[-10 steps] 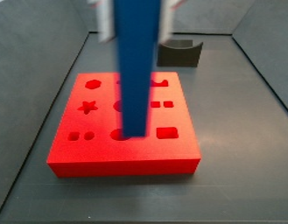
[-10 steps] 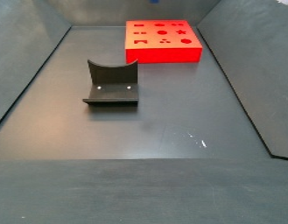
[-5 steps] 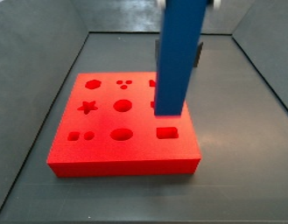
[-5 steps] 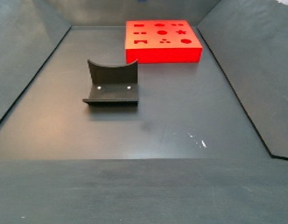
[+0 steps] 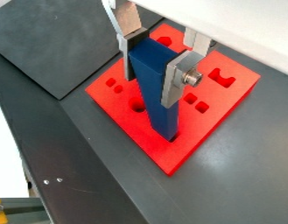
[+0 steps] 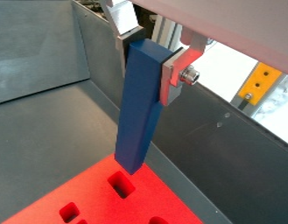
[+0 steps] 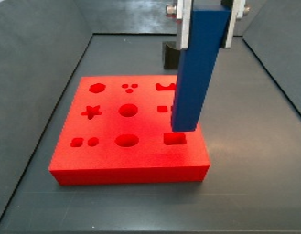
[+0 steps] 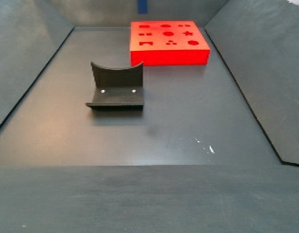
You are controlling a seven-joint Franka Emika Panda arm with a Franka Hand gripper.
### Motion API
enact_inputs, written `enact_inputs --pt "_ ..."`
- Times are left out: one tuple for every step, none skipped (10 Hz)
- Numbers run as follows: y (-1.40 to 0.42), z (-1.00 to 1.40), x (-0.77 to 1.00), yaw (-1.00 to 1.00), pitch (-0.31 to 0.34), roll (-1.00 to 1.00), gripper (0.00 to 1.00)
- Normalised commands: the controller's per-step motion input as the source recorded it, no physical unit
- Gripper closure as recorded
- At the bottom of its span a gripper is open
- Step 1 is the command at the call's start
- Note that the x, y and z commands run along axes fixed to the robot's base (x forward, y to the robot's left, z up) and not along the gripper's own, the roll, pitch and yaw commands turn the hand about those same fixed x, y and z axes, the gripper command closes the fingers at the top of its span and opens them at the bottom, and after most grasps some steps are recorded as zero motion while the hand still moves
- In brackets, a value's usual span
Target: Insert the rectangle object.
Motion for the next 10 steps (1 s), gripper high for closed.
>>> enact_inputs --pt "-0.05 -0.26 0.00 0.01 -0.034 0.17 1.00" --pt "0.00 -0.36 0.06 0.00 -0.029 0.26 1.00" --pt "0.07 -0.28 0.20 -0.07 -0.016 0.17 1.00" --pt "0.11 -0.21 0.11 -0.15 0.000 0.14 1.00" --pt "0.03 -0.12 0.03 -0.12 0.000 0.11 1.00" --pt "0.00 -0.04 0.01 0.00 0.000 0.02 1.00" --pt "0.00 -0.07 0.00 0.00 0.000 0.03 1.00" --pt "0.00 -0.09 0.00 0.00 0.000 0.03 1.00" --pt "0.00 -0.13 0.00 0.00 0.000 0.03 1.00" --pt "-0.02 -0.12 0.00 0.00 0.000 0.04 1.00"
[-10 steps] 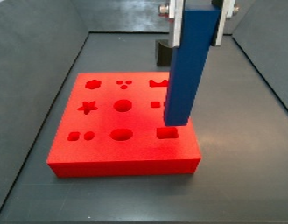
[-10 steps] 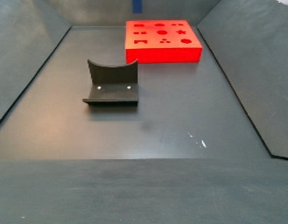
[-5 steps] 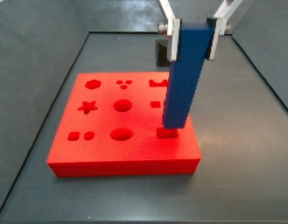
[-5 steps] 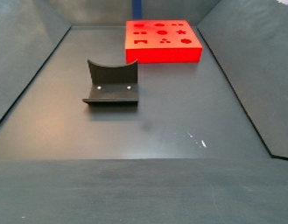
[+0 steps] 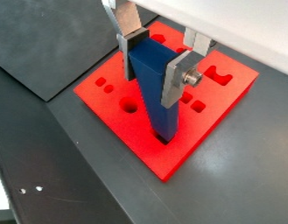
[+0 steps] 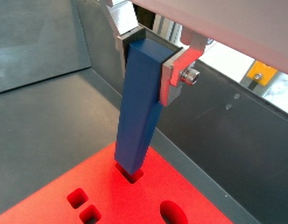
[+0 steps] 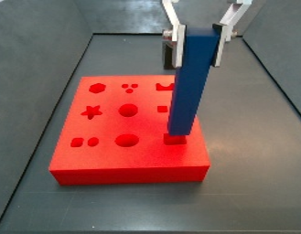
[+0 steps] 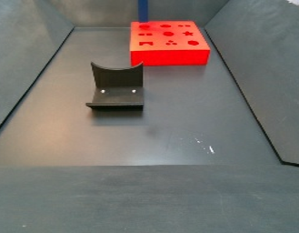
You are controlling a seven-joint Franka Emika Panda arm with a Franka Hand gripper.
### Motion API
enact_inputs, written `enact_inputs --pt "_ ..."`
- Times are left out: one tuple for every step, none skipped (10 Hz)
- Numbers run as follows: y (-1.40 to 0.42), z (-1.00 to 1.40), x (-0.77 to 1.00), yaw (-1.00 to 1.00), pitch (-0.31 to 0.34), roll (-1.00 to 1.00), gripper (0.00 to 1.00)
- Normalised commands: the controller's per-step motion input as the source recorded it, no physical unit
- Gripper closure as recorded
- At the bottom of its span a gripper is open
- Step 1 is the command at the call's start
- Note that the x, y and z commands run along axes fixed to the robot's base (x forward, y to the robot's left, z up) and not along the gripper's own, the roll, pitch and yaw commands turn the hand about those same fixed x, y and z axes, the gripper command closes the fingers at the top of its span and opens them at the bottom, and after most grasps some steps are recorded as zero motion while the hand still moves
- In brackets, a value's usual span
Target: Insert the rectangle object.
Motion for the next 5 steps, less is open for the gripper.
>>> enact_inputs --pt "-0.05 -0.11 0.00 0.00 0.000 0.04 1.00" --pt "-0.09 -0.12 0.00 0.00 0.000 0.05 1.00" --pt "-0.10 -0.11 0.00 0.00 0.000 0.06 1.00" --pt "-0.13 -0.12 0.01 0.00 0.000 0.08 1.00" --pt "-0.06 -0.24 0.05 0.00 0.000 0.09 1.00"
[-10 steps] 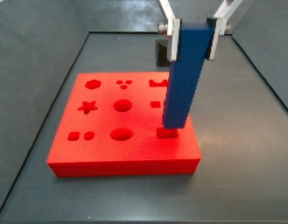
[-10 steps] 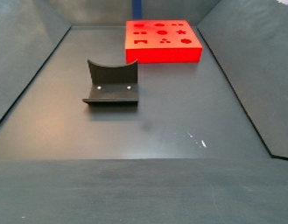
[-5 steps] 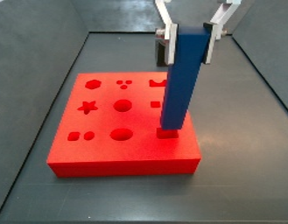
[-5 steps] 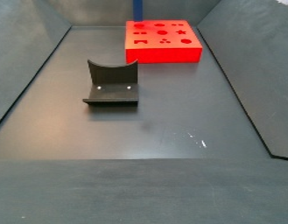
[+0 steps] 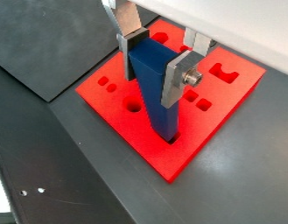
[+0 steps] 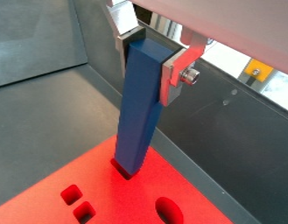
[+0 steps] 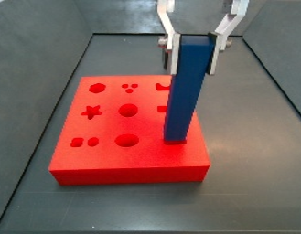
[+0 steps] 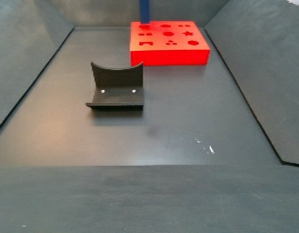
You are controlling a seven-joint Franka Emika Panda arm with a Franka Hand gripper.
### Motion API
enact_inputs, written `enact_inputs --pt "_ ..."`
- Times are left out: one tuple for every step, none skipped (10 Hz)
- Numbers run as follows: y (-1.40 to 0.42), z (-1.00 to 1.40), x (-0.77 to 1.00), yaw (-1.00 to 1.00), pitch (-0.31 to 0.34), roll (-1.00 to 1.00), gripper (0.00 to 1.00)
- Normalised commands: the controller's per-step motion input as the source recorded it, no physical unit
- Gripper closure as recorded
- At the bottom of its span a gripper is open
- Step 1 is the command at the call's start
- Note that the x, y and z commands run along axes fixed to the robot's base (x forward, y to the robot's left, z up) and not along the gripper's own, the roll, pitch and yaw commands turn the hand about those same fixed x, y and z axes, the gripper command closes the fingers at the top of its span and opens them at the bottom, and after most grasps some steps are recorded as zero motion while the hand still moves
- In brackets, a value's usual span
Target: Insert the rectangle object.
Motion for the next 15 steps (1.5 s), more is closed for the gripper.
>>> enact_inputs --pt "0.00 -0.34 0.18 0.00 0.000 0.14 1.00" --pt "0.04 -0.37 0.22 0.00 0.000 0.17 1.00" --pt "0.00 -0.27 0.17 0.00 0.000 0.16 1.00" --pt "0.00 -0.20 0.01 0.00 0.000 0.13 1.00" --pt "-0.03 -0.23 0.00 0.00 0.000 0.12 1.00" --pt "-0.09 -0.47 0.00 -0.10 -0.086 0.09 1.00" --pt "-0.13 -0.68 -0.09 -0.27 -0.216 0.04 1.00" --pt "-0.32 -0.67 -0.10 -0.32 -0.243 0.03 1.00" --pt "-0.39 -0.53 -0.21 -0.30 -0.244 0.01 1.00" --pt "-0.41 -0.37 -0.26 -0.19 -0.196 0.08 1.00" --pt "-0.16 -0.39 -0.27 0.00 -0.200 0.02 1.00" --pt "0.00 -0.63 -0.05 0.00 -0.196 0.00 1.00" --pt "0.10 -0.61 0.00 0.38 -0.189 -0.06 1.00" --pt "0.00 -0.41 -0.01 0.34 -0.156 -0.06 1.00" --pt "0.00 -0.18 -0.06 0.15 -0.113 -0.02 1.00"
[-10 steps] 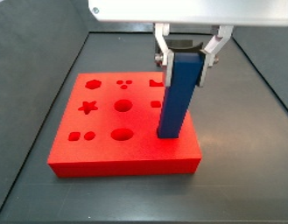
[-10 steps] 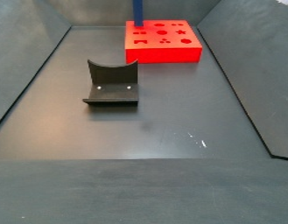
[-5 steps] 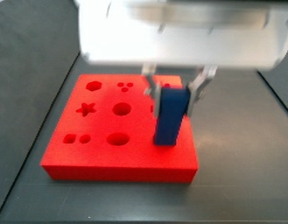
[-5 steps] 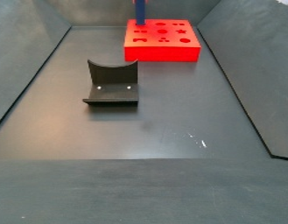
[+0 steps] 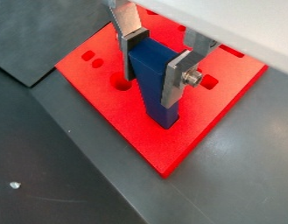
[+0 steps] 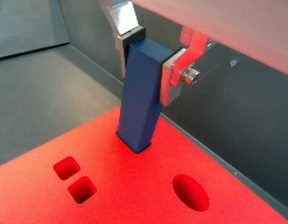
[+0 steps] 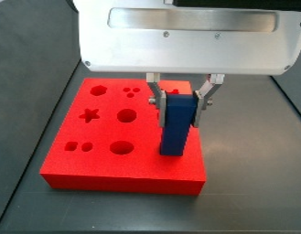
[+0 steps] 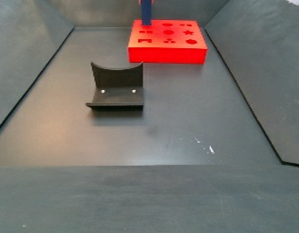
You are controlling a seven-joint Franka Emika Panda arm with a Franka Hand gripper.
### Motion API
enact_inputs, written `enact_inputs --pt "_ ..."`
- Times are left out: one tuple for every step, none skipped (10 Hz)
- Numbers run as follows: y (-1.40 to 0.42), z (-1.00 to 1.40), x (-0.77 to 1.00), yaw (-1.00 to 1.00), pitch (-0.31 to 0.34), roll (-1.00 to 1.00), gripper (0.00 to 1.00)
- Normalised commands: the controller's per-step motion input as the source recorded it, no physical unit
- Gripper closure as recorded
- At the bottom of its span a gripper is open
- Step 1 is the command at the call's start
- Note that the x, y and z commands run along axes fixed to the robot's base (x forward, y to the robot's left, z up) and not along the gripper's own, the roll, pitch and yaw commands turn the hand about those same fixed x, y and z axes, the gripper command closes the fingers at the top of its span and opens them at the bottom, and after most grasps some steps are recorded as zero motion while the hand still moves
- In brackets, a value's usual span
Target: Insert the rectangle object.
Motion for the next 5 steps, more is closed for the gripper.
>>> enact_inputs --pt "0.00 -0.19 0.00 0.22 -0.060 0.00 1.00" --pt "0.00 -0.22 0.00 0.24 -0.057 0.00 1.00" --pt "0.00 0.00 -0.09 0.05 -0.043 0.00 1.00" --pt "0.00 0.00 0.00 0.00 0.010 0.00 1.00" --pt "0.00 -0.02 0.00 0.00 -0.027 0.00 1.00"
